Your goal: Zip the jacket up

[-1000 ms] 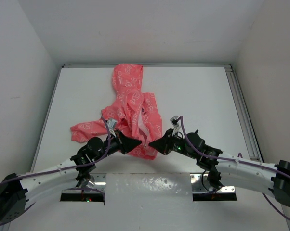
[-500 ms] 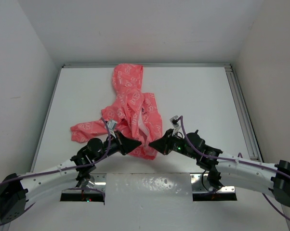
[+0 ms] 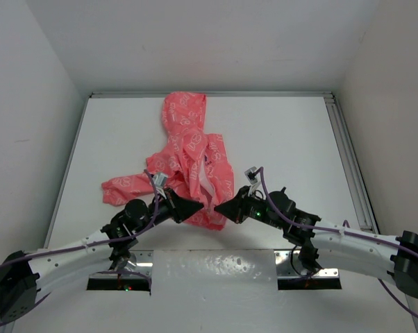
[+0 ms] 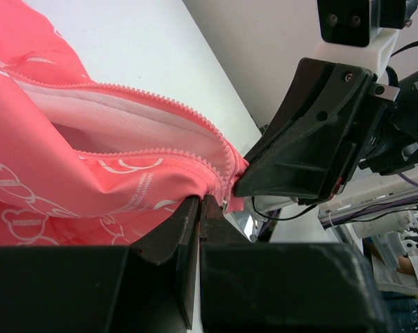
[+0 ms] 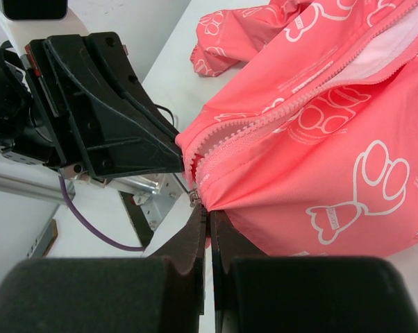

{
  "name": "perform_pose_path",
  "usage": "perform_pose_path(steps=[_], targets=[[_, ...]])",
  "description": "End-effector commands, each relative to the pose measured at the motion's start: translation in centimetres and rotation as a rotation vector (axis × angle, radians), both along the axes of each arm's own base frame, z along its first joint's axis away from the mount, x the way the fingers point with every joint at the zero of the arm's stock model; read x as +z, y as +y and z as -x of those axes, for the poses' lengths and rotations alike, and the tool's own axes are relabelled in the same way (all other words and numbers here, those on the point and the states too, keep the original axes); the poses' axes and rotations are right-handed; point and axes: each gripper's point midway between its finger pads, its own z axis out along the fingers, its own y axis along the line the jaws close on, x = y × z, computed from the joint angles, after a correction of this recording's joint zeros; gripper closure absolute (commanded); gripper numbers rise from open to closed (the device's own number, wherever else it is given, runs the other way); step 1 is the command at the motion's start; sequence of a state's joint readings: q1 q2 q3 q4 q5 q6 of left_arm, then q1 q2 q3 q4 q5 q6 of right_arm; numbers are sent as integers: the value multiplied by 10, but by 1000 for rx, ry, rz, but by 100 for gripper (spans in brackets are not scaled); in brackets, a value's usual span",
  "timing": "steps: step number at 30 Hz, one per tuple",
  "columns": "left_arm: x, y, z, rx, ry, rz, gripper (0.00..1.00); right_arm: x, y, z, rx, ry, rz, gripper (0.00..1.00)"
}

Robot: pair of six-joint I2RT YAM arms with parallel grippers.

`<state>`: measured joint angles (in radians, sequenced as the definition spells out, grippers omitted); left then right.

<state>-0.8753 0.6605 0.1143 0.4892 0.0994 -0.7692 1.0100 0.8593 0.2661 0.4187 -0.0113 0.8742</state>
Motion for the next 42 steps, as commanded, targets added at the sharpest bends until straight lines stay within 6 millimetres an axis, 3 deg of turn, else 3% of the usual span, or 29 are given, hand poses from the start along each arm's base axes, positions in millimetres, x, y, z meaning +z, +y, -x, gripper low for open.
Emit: perform_pose_path(steps=[1, 22, 42], targets=[[19, 1, -4, 19, -41, 54, 100, 34, 8, -2, 17, -61, -85, 100], [12, -1, 2, -10, -24, 67, 100, 36, 7, -4, 2, -71, -90, 100], [5, 1, 7, -16, 12, 85, 100, 51, 9, -7, -8, -92, -152, 100]])
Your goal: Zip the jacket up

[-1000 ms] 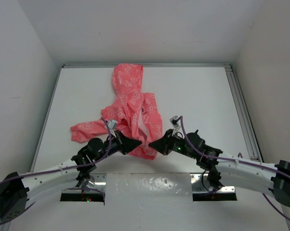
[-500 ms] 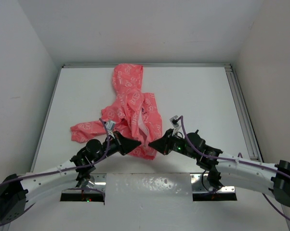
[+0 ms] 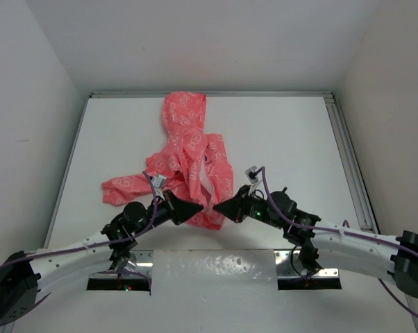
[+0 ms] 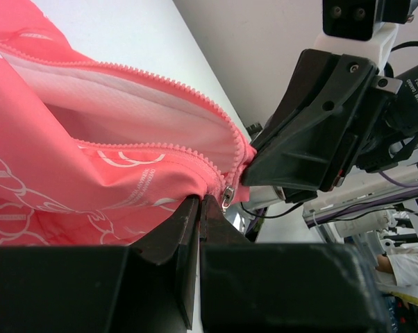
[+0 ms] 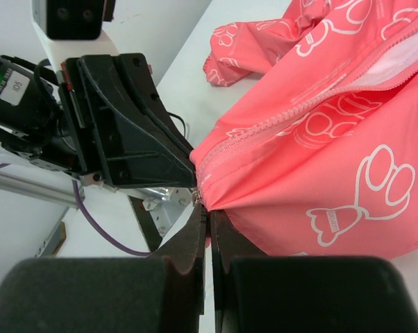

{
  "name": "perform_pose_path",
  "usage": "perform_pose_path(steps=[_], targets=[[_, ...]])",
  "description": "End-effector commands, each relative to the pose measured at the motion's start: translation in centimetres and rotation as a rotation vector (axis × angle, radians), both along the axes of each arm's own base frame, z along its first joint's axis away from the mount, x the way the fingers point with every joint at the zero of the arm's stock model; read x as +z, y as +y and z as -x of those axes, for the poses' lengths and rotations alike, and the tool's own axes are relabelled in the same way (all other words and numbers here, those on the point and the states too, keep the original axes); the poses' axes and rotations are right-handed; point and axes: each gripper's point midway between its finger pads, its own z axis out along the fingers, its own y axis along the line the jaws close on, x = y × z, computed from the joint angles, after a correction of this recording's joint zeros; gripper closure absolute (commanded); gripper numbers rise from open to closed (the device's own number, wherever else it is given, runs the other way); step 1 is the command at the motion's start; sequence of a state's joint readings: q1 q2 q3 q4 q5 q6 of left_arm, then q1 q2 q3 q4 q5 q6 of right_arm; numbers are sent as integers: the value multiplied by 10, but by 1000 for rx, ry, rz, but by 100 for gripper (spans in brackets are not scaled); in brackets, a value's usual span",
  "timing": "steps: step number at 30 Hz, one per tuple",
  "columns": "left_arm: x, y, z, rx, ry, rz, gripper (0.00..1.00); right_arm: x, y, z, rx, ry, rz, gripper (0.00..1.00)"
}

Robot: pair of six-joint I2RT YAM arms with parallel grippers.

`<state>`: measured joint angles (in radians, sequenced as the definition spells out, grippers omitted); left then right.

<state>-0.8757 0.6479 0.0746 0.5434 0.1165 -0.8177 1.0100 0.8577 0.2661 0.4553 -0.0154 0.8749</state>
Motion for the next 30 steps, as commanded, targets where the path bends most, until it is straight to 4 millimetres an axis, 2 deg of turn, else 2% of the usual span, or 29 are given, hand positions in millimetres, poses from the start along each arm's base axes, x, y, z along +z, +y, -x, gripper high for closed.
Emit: perform_pose_path(steps=[1, 11, 15, 22, 30], targets=[[6, 1, 1, 0, -10, 40, 100, 43, 7, -6, -12, -78, -130, 100], [7, -5, 8, -45, -5, 59, 100, 49, 0, -23, -120, -73, -195, 100], [8, -7, 11, -71, -4, 46, 100, 49, 5, -24, -118, -56, -199, 100], [13, -10, 22, -129, 14, 58, 100, 40, 4, -29, -146, -29, -145, 100], [-17, -3, 18, -84, 84, -52, 100, 62, 15, -23, -88, -3, -173, 100]])
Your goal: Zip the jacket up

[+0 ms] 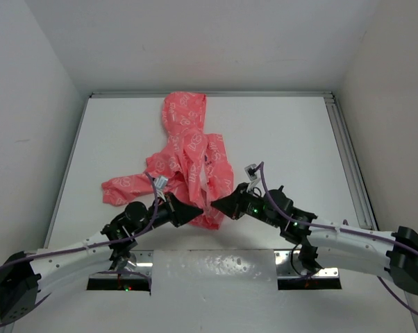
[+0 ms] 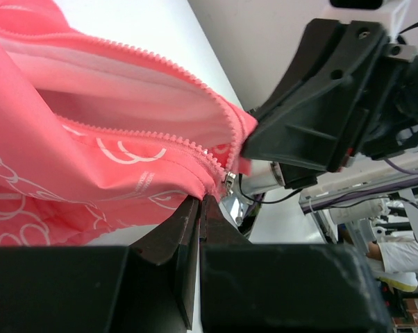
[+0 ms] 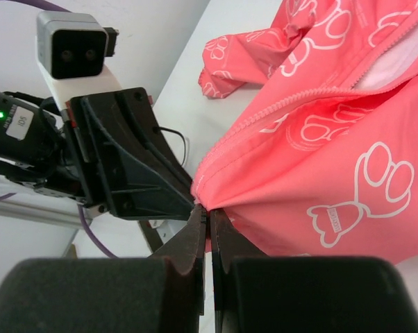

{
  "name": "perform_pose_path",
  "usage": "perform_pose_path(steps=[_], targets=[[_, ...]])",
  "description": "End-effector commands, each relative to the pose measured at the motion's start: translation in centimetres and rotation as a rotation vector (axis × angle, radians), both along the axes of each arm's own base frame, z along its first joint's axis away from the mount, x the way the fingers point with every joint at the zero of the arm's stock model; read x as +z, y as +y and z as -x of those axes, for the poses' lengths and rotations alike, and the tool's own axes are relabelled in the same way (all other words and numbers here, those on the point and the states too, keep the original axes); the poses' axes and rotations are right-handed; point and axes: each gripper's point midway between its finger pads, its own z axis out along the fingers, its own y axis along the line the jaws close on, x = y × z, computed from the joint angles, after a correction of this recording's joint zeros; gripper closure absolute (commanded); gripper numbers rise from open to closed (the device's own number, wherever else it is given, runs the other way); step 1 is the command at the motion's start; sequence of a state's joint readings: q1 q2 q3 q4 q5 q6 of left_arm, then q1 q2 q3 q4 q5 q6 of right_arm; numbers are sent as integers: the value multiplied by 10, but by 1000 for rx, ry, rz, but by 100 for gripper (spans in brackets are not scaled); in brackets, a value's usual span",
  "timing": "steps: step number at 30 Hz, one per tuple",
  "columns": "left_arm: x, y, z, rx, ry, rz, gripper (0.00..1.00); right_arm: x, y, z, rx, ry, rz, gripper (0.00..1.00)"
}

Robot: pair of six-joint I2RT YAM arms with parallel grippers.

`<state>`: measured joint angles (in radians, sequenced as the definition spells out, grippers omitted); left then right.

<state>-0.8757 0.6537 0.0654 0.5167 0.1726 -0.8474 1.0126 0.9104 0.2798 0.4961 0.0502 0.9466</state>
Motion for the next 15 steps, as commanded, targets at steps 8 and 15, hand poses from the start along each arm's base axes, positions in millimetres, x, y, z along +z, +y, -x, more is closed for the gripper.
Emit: perform_pose_path(steps=[8, 15], targets=[[-4, -1, -2, -9, -16, -101, 100, 40, 19, -24, -67, 16, -38, 100], [6, 0, 3, -42, -46, -138, 100, 31, 19, -53, -176, 27, 46, 100]])
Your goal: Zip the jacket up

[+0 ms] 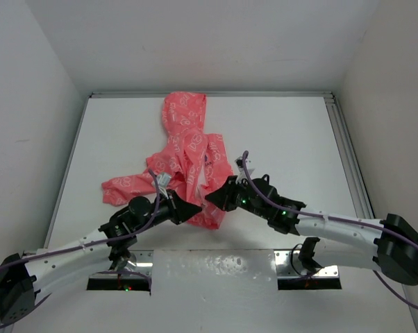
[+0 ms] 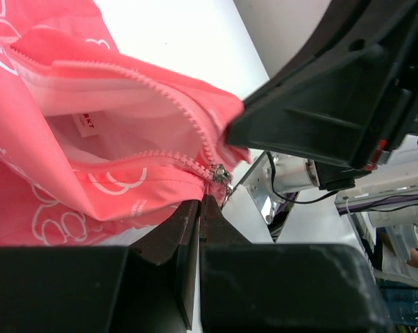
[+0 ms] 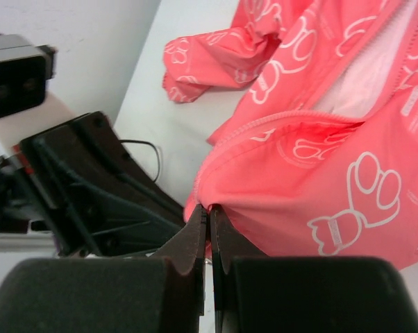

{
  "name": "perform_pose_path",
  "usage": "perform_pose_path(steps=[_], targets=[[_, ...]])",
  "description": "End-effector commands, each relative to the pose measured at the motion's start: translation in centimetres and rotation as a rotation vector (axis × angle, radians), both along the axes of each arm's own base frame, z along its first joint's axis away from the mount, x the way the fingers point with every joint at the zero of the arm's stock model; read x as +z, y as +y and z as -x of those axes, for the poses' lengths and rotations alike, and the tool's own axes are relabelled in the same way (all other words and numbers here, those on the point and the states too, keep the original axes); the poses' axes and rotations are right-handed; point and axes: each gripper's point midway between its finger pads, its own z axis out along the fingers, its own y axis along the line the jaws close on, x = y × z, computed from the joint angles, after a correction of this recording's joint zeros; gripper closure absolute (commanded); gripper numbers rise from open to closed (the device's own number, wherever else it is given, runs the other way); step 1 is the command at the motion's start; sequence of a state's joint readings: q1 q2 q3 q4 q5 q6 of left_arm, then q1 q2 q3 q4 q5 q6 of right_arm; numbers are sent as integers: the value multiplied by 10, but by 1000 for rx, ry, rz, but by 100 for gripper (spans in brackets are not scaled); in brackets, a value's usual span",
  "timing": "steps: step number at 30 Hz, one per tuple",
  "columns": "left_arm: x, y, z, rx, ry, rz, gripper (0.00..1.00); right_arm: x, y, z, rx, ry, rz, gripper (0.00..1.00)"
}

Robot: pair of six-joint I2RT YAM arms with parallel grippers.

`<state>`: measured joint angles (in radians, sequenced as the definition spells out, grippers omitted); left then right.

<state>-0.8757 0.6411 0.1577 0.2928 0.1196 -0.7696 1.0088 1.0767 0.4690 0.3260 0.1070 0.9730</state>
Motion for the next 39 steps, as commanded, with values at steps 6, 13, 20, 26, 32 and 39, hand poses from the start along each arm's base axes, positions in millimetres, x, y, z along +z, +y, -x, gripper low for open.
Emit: perform_pose_path(steps=[6, 13, 20, 26, 32, 39], targets=[[-4, -6, 18, -100, 2, -4, 100, 34, -1, -38, -148, -40, -5, 100], [-20, -8, 22, -128, 41, -45, 100, 4, -15, -25, -147, 51, 66, 100], [-34, -10, 33, -164, 92, -29, 100, 2, -20, -7, -96, 94, 57, 100], [-49, -5, 37, -157, 130, -59, 100, -17, -22, 6, -58, 169, 106, 75], [-57, -2, 44, -175, 161, -62, 100, -12, -39, 29, -26, 178, 75, 30], [-60, -2, 49, -192, 174, -58, 100, -13, -24, 94, 167, 206, -51, 87]])
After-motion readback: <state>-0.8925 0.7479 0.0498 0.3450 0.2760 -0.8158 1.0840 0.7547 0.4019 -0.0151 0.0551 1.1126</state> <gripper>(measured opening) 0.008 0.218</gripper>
